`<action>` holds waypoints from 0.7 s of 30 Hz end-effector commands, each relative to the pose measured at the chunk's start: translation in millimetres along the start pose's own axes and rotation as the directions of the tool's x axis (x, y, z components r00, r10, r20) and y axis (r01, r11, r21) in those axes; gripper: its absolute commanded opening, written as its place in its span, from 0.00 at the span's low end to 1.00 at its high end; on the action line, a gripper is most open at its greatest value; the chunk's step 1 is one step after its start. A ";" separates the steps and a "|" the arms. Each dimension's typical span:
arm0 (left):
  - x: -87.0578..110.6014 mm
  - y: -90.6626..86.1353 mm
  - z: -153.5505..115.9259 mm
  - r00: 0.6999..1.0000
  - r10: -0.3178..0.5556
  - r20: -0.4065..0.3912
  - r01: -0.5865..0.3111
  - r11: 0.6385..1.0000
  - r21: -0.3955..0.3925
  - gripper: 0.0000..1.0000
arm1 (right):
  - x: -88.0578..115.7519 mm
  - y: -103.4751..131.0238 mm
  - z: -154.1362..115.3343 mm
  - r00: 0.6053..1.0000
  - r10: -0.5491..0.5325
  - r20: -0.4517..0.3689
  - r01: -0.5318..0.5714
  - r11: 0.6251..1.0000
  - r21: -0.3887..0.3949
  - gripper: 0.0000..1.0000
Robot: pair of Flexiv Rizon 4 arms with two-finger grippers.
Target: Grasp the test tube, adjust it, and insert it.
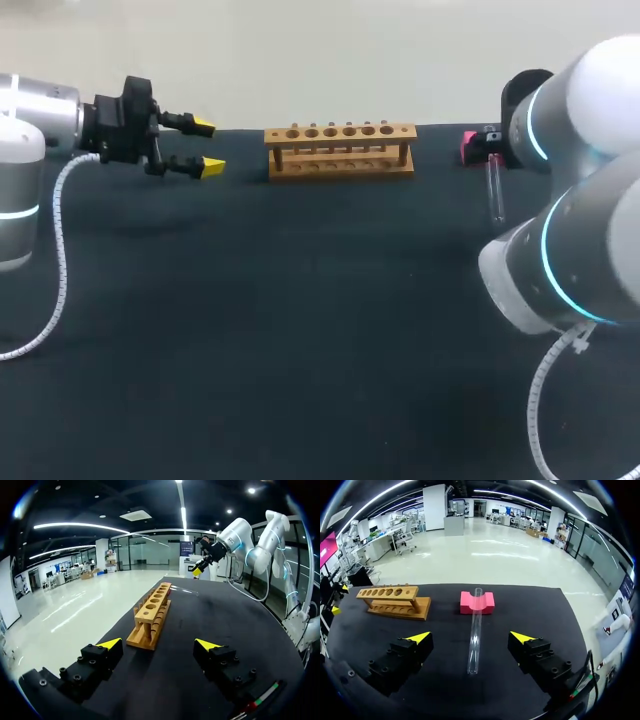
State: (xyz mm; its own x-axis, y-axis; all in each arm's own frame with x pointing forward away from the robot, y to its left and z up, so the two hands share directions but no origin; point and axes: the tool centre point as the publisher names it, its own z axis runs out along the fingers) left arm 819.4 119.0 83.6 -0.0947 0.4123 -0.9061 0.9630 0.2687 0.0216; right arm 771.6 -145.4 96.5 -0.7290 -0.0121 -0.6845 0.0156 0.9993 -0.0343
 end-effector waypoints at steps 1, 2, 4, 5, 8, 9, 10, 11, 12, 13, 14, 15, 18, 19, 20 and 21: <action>1.3 -1.2 -0.7 1.000 0.003 0.004 -0.003 1.000 -0.003 1.00 | 2.4 3.7 14.0 0.996 0.004 0.086 -0.026 0.967 0.255 1.00; 1.3 -1.2 -0.7 1.000 0.003 0.004 -0.003 1.000 -0.003 1.00 | 1.6 5.2 15.7 0.994 0.008 0.106 -0.031 0.976 0.215 1.00; 1.3 -1.2 -0.7 1.000 0.003 0.004 -0.003 1.000 -0.003 1.00 | 0.0 7.6 18.4 0.991 0.006 0.132 -0.029 0.983 0.180 1.00; 1.3 -1.2 -0.7 1.000 0.003 0.004 -0.003 1.000 -0.003 1.00 | -0.8 9.2 19.7 0.990 -0.003 0.143 -0.021 0.986 0.163 1.00; 1.3 -1.2 -0.7 1.000 0.003 0.004 -0.003 1.000 -0.003 1.00 | -1.6 12.9 23.7 0.987 0.002 0.161 -0.021 0.992 0.121 1.00; 1.3 -1.2 -0.7 1.000 0.003 0.004 -0.003 1.000 -0.003 1.00 | -1.3 13.8 25.4 0.987 0.001 0.160 -0.020 0.993 0.118 1.00; 1.3 -1.2 -0.7 1.000 0.003 0.004 -0.003 1.000 -0.003 1.00 | -1.2 14.8 26.3 0.986 0.003 0.164 -0.020 0.995 0.100 1.00; 1.3 -1.2 -0.7 1.000 0.003 0.004 -0.003 1.000 -0.003 1.00 | -0.9 16.0 27.5 0.987 0.002 0.163 -0.017 0.995 0.093 1.00; 1.3 -1.2 -0.7 1.000 0.003 0.004 -0.003 1.000 -0.003 1.00 | -0.5 16.8 28.6 0.987 -0.002 0.160 -0.012 0.996 0.087 1.00; 1.3 -1.2 -0.7 1.000 0.003 0.004 -0.003 1.000 -0.003 1.00 | -0.4 17.4 29.3 0.987 -0.005 0.161 -0.008 0.997 0.078 1.00; 1.3 -1.2 -0.7 1.000 0.003 0.004 -0.003 1.000 -0.003 1.00 | -0.5 17.6 29.9 0.987 -0.006 0.158 -0.005 0.997 0.075 1.00; 1.3 -1.2 -0.7 1.000 0.003 0.004 -0.003 1.000 -0.003 1.00 | -0.7 17.8 30.7 0.988 -0.009 0.151 -0.002 0.998 0.070 1.00; 1.3 -1.2 -0.7 1.000 0.003 0.004 -0.003 1.000 -0.003 1.00 | -1.7 16.6 30.8 0.990 -0.004 0.144 -0.003 0.999 0.053 1.00; 1.3 -1.2 -0.7 1.000 0.003 0.004 -0.003 1.000 -0.003 1.00 | -1.7 16.1 30.7 0.990 -0.005 0.142 -0.003 0.999 0.050 1.00; 1.3 -1.2 -0.7 1.000 0.003 0.004 -0.003 1.000 -0.003 1.00 | -1.6 15.3 30.7 0.991 -0.005 0.134 0.000 0.999 0.038 1.00; 1.3 -1.2 -0.7 1.000 0.003 0.004 -0.003 1.000 -0.003 1.00 | -1.2 14.4 31.2 0.991 -0.006 0.131 0.002 0.999 0.032 1.00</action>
State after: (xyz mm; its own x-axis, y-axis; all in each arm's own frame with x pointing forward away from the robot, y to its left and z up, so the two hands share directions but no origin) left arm 819.4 119.0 83.5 -0.0947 0.4123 -0.9061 0.9630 0.2686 0.0216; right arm 793.2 -129.5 71.6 -0.6216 -0.0242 -0.7829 0.0548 0.9957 -0.0743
